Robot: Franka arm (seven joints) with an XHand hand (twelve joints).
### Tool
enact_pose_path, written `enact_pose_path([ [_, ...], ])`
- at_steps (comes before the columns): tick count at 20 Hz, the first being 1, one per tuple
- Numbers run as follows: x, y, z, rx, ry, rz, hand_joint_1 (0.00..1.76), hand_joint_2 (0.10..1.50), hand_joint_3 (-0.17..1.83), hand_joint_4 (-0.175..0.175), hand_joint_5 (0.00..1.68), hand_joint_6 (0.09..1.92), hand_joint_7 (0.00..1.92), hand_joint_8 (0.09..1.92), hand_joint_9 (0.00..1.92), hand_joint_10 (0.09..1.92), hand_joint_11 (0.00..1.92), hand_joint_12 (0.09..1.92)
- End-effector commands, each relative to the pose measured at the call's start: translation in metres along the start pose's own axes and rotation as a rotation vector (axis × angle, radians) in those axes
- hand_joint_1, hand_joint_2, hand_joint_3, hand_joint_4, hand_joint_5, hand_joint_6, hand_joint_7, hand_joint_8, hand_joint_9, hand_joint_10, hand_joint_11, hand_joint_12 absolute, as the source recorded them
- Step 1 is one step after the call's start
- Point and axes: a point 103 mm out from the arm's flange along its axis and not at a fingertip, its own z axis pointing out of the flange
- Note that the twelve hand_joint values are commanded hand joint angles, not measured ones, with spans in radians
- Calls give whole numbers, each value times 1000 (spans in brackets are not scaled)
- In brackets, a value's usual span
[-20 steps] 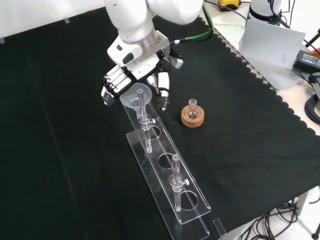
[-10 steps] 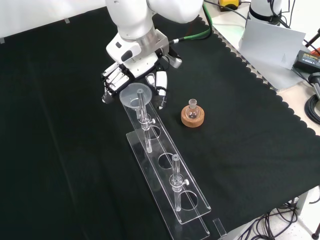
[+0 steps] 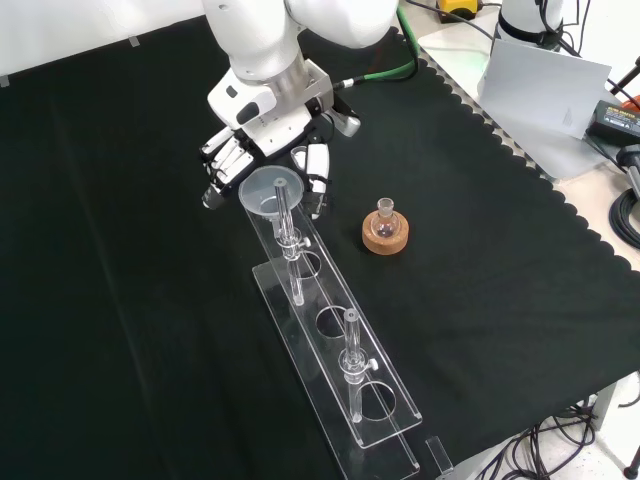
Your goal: Pick up the funnel from the transparent funnel stand.
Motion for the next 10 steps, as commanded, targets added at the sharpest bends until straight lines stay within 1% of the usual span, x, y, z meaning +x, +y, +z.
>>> enact_pose_path([
  [1, -1, 1, -1, -6, 3, 7, 474, 712, 12, -45, 253, 87, 380, 620, 335, 768, 0, 1381],
  [10, -1, 2, -3, -17, 0, 14, 507, 730, 18, -46, 342, 87, 537, 597, 401, 726, 0, 1400],
])
